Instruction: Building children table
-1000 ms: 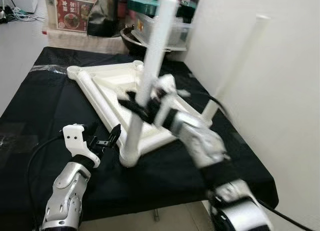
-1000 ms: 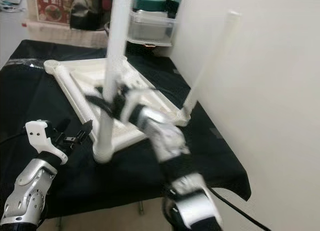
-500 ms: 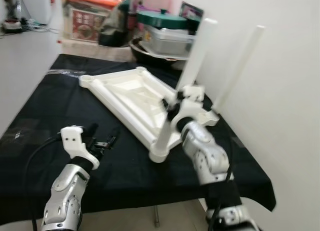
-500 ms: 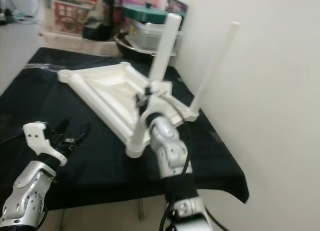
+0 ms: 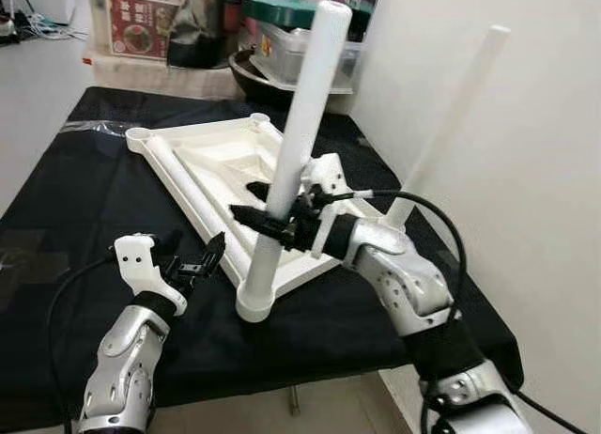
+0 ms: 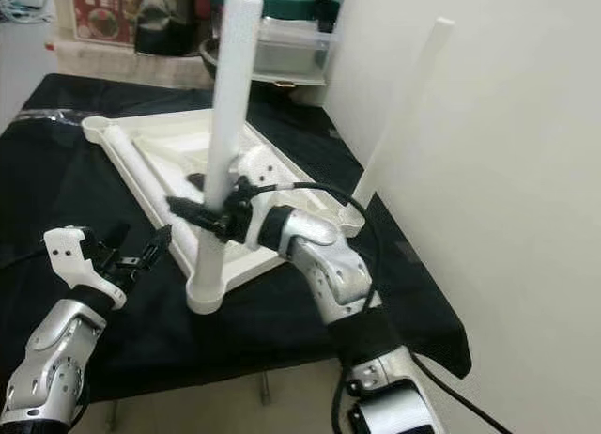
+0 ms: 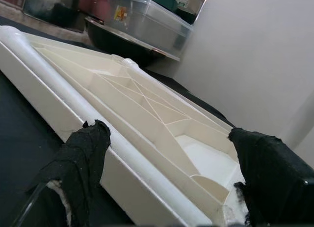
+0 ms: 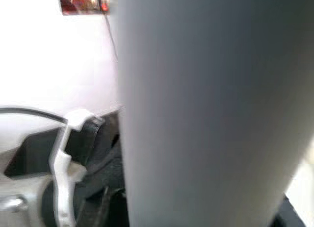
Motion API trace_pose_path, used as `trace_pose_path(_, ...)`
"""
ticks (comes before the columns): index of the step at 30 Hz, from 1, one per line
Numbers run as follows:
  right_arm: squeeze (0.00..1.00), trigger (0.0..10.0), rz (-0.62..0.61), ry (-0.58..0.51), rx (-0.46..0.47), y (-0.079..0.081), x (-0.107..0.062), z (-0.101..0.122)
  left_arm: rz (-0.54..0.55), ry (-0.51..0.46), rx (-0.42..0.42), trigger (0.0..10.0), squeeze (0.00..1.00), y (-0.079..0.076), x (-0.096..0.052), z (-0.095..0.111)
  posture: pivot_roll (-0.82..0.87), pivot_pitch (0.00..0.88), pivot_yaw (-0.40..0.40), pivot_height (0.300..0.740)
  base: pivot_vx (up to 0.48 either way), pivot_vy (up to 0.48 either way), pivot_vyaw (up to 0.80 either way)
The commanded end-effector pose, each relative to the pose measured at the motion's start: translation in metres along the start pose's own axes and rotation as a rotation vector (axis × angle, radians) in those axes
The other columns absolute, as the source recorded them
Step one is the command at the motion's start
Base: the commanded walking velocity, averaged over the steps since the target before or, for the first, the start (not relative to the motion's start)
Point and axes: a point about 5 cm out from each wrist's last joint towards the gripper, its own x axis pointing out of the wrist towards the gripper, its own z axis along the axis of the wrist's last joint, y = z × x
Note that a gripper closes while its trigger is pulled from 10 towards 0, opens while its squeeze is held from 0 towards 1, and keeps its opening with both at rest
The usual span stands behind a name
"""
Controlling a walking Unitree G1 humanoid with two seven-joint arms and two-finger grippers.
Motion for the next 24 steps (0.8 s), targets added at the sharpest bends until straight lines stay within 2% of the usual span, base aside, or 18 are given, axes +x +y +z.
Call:
trace_pose_path(1, 0.00, 0.0, -0.111, 0.096, 0.018, -0.010, 0.007, -0.012, -0.009, 0.006, -0.005, 10.0, 0.00, -0.004, 0.001, -0.003, 0.19, 0.000, -0.239, 0.740, 0.000, 0.000, 0.00)
trace_pose_path(2, 0.00, 0.0, -0.431, 0.168, 0.048, -0.035, 0.006, -0.022, -0.006, 0.005, -0.005, 10.0, 0.00, -0.003, 0.001, -0.002, 0.19, 0.000, -0.243, 0.740, 0.000, 0.000, 0.00)
trace_pose_path(3, 0.00, 0.0, -0.651, 0.225, 0.060, -0.050, 0.001, -0.029, -0.003, 0.004, -0.004, 10.0, 0.00, -0.003, 0.000, -0.002, 0.18, 0.000, -0.238, 0.740, 0.000, 0.000, 0.00)
trace_pose_path(4, 0.00, 0.0, -0.919, 0.270, 0.115, -0.063, -0.016, -0.041, -0.003, 0.003, -0.005, 10.0, 0.00, -0.003, 0.000, -0.002, 0.17, 0.000, -0.230, 0.740, 0.000, 0.000, 0.00)
trace_pose_path(5, 0.00, 0.0, -1.079, 0.301, 0.155, -0.069, -0.029, -0.050, -0.002, 0.002, -0.006, 10.0, 0.00, -0.003, -0.001, -0.002, 0.17, 0.000, -0.230, 0.740, 0.000, 0.000, 0.00)
trace_pose_path(6, 0.00, 0.0, -1.147, 0.312, 0.181, -0.071, -0.037, -0.055, -0.002, 0.002, -0.007, 10.0, 0.00, -0.003, -0.001, -0.001, 0.17, 0.000, -0.230, 0.740, 0.000, 0.000, 0.00)
trace_pose_path(8, 0.00, 0.0, -1.174, 0.316, 0.192, -0.072, -0.041, -0.057, -0.002, 0.002, -0.007, 10.0, 0.00, -0.003, -0.001, -0.001, 0.17, 0.000, -0.230, 0.740, 0.000, 0.000, 0.00)
trace_pose_path(10, 0.00, 0.0, -1.146, 0.332, 0.129, -0.058, -0.041, -0.061, -0.008, 0.005, -0.009, 10.0, 0.00, -0.003, -0.001, -0.002, 0.17, 0.000, -0.220, 0.740, 0.000, 0.000, 0.00)
trace_pose_path(11, 0.00, 0.0, -1.146, 0.332, 0.129, -0.058, -0.041, -0.061, -0.008, 0.005, -0.009, 10.0, 0.00, -0.003, -0.001, -0.002, 0.17, 0.000, -0.220, 0.740, 0.000, 0.000, 0.00)
trace_pose_path(12, 0.00, 8.5, -1.036, 0.333, 0.105, -0.044, -0.031, -0.060, -0.011, 0.007, -0.011, 10.0, 0.00, -0.003, 0.000, -0.002, 0.16, 0.000, -0.212, 0.740, 0.000, 0.000, 0.00)
trace_pose_path(13, 0.00, 10.0, -0.931, 0.314, 0.089, -0.031, -0.022, -0.056, -0.013, 0.009, -0.012, 10.0, 0.00, -0.003, 0.000, -0.002, 0.15, 0.000, -0.204, 0.740, 0.000, 0.000, 0.00)
trace_pose_path(15, 0.00, 10.0, -0.801, 0.249, 0.069, -0.019, -0.010, -0.045, -0.014, 0.010, -0.015, 10.0, 0.00, -0.002, 0.000, -0.002, 0.15, 0.000, -0.204, 0.740, 0.000, 0.000, 0.00)
trace_pose_path(16, 0.73, 10.0, -0.758, 0.189, 0.092, -0.019, -0.007, -0.037, -0.015, 0.010, -0.016, 10.0, 0.00, -0.002, 0.000, -0.002, 0.14, 0.000, -0.201, 0.740, 0.000, 0.000, 0.00)
trace_pose_path(17, 1.00, 10.0, -0.732, 0.146, 0.129, -0.021, -0.007, -0.032, -0.015, 0.010, -0.017, 10.0, 0.00, -0.002, 0.000, -0.002, 0.14, 0.000, -0.200, 0.740, 0.000, 0.000, 0.00)
trace_pose_path(23, 1.00, 10.0, -0.680, 0.086, 0.091, -0.028, -0.009, -0.019, -0.016, 0.010, -0.018, 10.0, 0.00, -0.003, 0.000, -0.003, 0.15, 0.000, -0.205, 0.740, 0.000, 0.000, 0.00)
trace_pose_path(24, 0.00, 10.0, -0.581, 0.041, 0.069, -0.028, -0.012, -0.006, -0.016, 0.010, -0.019, 10.0, 0.00, -0.003, 0.000, -0.003, 0.15, 0.000, -0.205, 0.740, 0.000, 0.000, 0.00)
